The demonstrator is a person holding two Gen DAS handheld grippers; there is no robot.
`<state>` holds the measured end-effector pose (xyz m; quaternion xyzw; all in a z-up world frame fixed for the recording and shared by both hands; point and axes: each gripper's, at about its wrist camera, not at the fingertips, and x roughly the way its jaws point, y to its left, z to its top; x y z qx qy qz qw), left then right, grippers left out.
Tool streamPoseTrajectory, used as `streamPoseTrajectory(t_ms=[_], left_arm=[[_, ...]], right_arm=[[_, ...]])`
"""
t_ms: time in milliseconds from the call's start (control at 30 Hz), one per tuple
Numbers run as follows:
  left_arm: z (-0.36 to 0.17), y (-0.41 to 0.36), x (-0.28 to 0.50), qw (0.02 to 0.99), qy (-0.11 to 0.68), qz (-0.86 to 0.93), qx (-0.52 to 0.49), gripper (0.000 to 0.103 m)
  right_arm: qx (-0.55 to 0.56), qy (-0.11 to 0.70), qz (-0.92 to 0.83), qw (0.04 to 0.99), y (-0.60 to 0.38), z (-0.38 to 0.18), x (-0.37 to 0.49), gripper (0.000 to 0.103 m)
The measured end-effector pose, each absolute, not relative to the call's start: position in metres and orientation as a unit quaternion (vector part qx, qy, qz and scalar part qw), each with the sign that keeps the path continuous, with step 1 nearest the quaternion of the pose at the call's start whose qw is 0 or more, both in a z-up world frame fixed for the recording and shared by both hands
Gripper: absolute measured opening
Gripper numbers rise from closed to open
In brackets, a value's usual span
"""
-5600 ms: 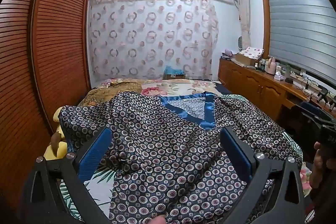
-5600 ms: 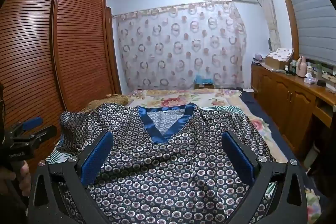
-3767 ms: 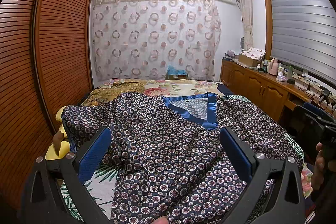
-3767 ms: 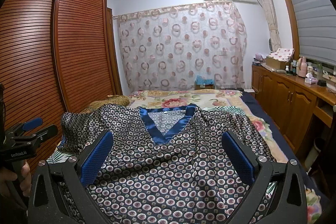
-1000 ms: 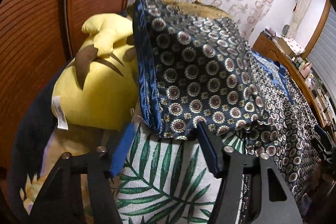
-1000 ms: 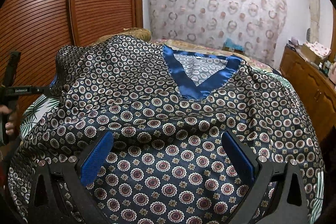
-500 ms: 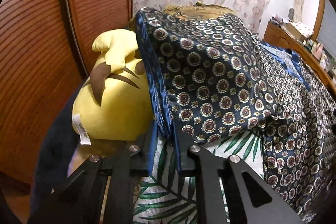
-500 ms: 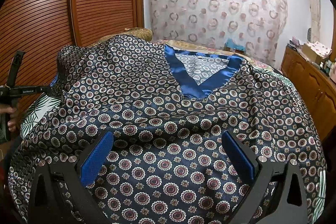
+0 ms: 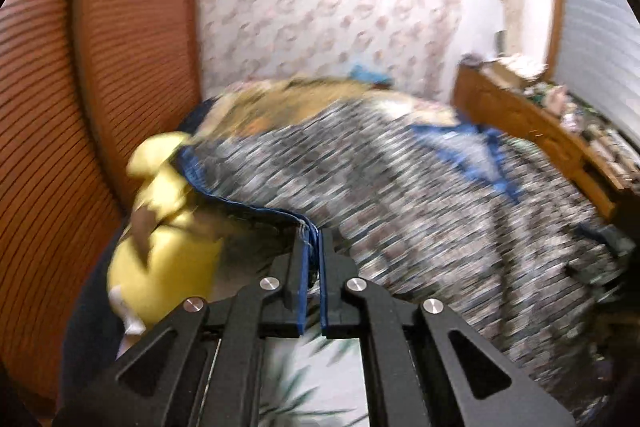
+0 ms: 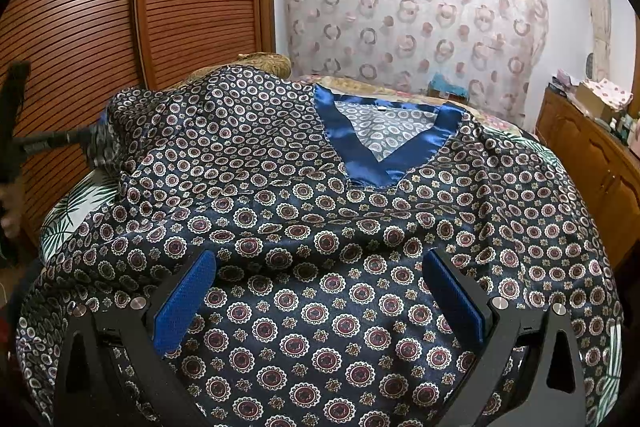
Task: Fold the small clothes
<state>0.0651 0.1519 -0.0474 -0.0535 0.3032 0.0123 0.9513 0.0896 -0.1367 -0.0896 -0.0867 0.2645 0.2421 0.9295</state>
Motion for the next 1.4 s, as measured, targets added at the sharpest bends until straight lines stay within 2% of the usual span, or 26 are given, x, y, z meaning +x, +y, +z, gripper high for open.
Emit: streamPoseTrajectory(t_ms=[233, 500, 633, 733, 767, 833, 900, 933, 1167, 1400], left_arm=[[-0.006, 0.085, 0.088, 0.952, 0.284, -0.104, -0.050, 0.005], [0.007, 0.044, 0.082, 0.944, 0.295, -0.148, -0.027, 0.007], [0.002, 0.053, 0.073, 0.947, 0.290, -0.133, -0.023, 0.019], [-0.008, 0.070, 0.067, 0.948, 0.292, -0.118, -0.034, 0.033], [-0.011, 0.074, 0.067, 0.948, 0.294, -0.112, -0.036, 0.043], [-0.021, 0.083, 0.068, 0.948, 0.302, -0.096, -0.037, 0.055], [-0.034, 0.092, 0.071, 0.945, 0.315, -0.077, -0.037, 0.075], [-0.041, 0.097, 0.071, 0.944, 0.320, -0.068, -0.036, 0.079], [-0.097, 0.129, 0.094, 0.920, 0.392, -0.011, -0.024, 0.081], [-0.120, 0.141, 0.103, 0.907, 0.421, 0.005, -0.026, 0.081]], right_arm=[[-0.077, 0.267, 0.244, 0.929, -0.141, -0.089, 0.091, 0.103], [-0.060, 0.271, 0.246, 0.929, -0.147, -0.090, 0.094, 0.103], [-0.057, 0.271, 0.248, 0.928, -0.149, -0.090, 0.094, 0.103], [-0.056, 0.272, 0.248, 0.928, -0.150, -0.090, 0.095, 0.103], [-0.057, 0.273, 0.248, 0.928, -0.150, -0.090, 0.095, 0.103], [-0.057, 0.274, 0.249, 0.927, -0.149, -0.090, 0.095, 0.103], [-0.057, 0.275, 0.249, 0.927, -0.149, -0.090, 0.096, 0.103], [-0.057, 0.275, 0.249, 0.927, -0.148, -0.091, 0.096, 0.103], [-0.059, 0.279, 0.249, 0.926, -0.146, -0.091, 0.099, 0.103], [-0.067, 0.284, 0.248, 0.924, -0.142, -0.091, 0.100, 0.103]])
